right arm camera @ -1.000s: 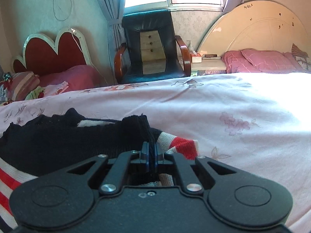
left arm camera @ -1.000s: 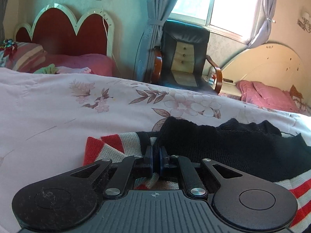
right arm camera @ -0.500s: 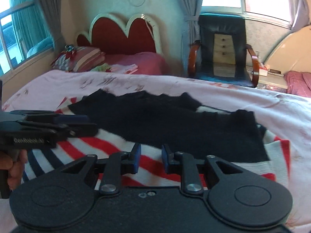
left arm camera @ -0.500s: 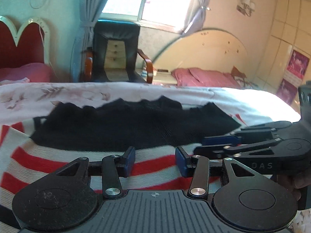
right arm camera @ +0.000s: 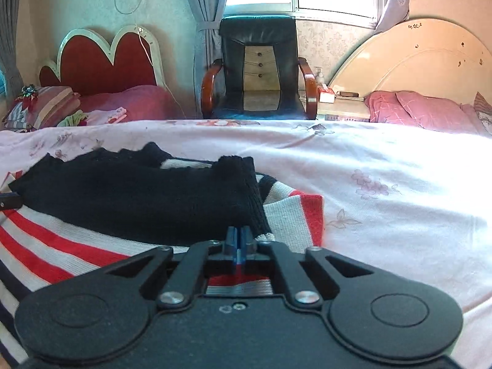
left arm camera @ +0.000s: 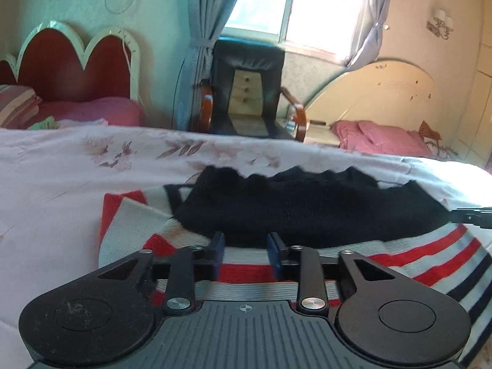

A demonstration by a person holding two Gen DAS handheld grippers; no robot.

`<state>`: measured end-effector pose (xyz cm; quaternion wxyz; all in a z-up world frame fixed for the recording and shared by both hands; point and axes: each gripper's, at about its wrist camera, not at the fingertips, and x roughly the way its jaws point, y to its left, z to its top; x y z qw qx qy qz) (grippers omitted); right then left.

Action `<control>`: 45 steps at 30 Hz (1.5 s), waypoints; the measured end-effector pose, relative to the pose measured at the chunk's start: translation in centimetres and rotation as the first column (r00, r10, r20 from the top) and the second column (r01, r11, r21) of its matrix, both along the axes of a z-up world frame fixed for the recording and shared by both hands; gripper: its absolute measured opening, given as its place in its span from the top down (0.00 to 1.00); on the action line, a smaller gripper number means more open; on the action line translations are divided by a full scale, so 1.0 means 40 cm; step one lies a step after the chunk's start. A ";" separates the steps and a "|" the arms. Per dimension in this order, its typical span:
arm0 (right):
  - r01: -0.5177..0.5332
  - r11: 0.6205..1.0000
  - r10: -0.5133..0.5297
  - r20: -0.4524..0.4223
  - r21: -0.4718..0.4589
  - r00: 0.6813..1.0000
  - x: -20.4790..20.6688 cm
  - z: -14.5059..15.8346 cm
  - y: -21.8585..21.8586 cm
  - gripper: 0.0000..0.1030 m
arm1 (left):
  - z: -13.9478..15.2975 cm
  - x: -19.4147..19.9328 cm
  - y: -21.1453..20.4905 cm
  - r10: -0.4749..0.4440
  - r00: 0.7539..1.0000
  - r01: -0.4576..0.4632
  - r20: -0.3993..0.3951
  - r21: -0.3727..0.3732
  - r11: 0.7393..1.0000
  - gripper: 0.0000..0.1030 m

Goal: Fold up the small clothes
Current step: 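Press the folded sweater flat with both grippers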

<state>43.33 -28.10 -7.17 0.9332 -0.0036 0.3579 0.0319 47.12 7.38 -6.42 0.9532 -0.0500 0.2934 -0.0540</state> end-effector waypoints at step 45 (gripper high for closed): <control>0.104 0.992 -0.106 -0.028 -0.065 0.994 -0.354 0.030 0.014 0.67 | -0.015 -0.320 -0.039 0.050 0.997 -0.042 -0.055 0.136 0.990 0.16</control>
